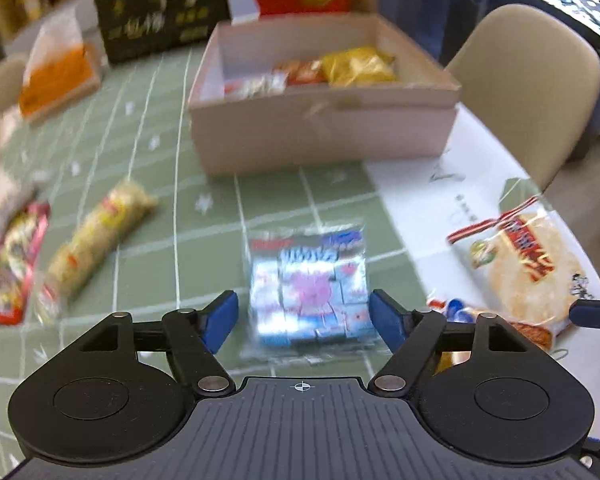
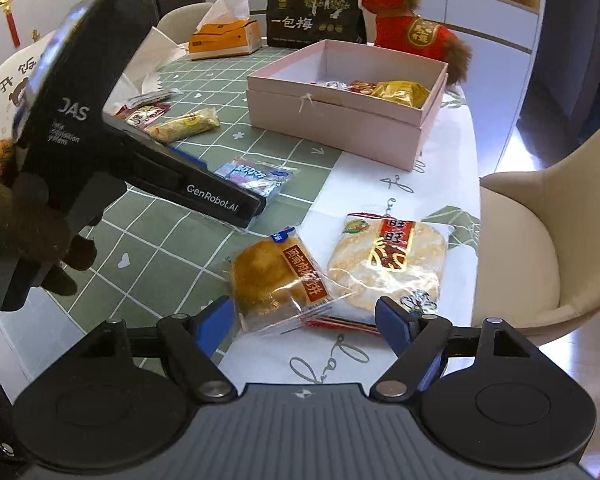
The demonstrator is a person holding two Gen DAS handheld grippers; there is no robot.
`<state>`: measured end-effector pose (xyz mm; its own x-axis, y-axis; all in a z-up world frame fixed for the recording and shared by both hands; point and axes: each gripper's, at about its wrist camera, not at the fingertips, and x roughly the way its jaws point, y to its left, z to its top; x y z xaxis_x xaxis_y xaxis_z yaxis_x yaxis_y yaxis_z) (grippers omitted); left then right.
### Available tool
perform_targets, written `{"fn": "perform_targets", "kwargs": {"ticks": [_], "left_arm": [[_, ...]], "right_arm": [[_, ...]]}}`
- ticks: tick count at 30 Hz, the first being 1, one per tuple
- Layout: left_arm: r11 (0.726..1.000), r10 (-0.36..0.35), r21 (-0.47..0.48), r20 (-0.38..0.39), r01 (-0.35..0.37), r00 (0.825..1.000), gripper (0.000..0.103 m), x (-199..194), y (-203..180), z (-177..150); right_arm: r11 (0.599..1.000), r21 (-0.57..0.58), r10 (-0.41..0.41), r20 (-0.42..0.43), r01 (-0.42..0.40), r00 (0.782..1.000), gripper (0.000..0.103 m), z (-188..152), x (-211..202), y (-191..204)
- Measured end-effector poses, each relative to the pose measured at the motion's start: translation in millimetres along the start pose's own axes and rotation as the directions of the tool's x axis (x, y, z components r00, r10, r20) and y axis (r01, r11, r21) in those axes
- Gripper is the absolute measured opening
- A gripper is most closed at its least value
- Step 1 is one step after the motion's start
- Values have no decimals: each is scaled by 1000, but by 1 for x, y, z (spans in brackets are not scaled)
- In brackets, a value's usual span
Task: Organize snacks
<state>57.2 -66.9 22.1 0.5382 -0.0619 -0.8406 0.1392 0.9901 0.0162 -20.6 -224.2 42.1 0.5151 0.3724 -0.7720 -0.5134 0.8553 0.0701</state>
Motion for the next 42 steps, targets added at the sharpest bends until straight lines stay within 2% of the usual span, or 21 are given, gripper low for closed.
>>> {"fn": "perform_targets", "kwargs": {"ticks": [6,7,9,14,16,17,18,20,23,27,30,33,34,35,36,38,40,42], "left_arm": [[999,-30,-11,21,30,999,82,8,1,10],[999,-34,-8,26,34,999,80,8,2,10],[999,-41,-4,34,41,999,67,4,5,8],[996,-85,-29,31,85,996,66,-11,16,-9],[994,-93,-46,24,94,995,66,-17,23,-15],[993,-101,-54,21,102,995,66,-20,27,-16],[992,-109,-59,21,110,994,66,-24,31,-18],[990,-123,-63,30,124,992,66,-32,38,-19],[983,-156,-84,73,162,985,65,-46,50,-17],[968,-206,-102,192,228,960,65,-77,69,3],[958,-237,-85,298,273,925,65,-97,84,35],[941,-279,-71,387,330,879,66,-106,99,80],[934,-294,-65,424,353,857,66,-108,102,98],[928,-304,-57,458,369,835,66,-108,104,117],[923,-315,-48,473,381,823,67,-106,104,134],[893,-390,-36,432,448,813,68,-84,101,175],[855,-468,-66,333,515,819,65,-49,96,200],[862,-452,-86,320,500,833,65,-28,91,203]], "right_arm": [[995,-102,-13,8,13,1000,79,13,10,11],[994,-107,-6,5,7,1000,79,15,12,11],[993,-115,14,-5,-14,1000,79,20,19,11],[991,-131,9,-31,-13,999,80,27,39,15],[990,-136,14,-35,-19,999,74,30,41,21],[990,-139,23,-44,-29,999,60,31,41,24],[988,-148,22,-56,-30,998,56,32,40,28],[988,-151,14,-63,-23,998,56,32,36,34],[994,-92,47,-73,-54,996,55,38,25,34],[998,-2,65,13,-65,998,55,70,-6,20],[996,80,24,124,-35,992,55,119,-29,-5],[988,152,-38,201,7,979,55,167,-34,-30],[986,162,-61,220,25,974,56,180,-31,-37],[985,167,-81,225,43,971,64,193,-25,-42],[984,167,-101,216,65,971,74,201,-18,-46],[977,176,-150,191,117,970,75,207,-2,-49],[977,172,-150,150,123,977,75,202,8,-46],[981,156,-139,137,117,981,75,184,8,-37]]}}
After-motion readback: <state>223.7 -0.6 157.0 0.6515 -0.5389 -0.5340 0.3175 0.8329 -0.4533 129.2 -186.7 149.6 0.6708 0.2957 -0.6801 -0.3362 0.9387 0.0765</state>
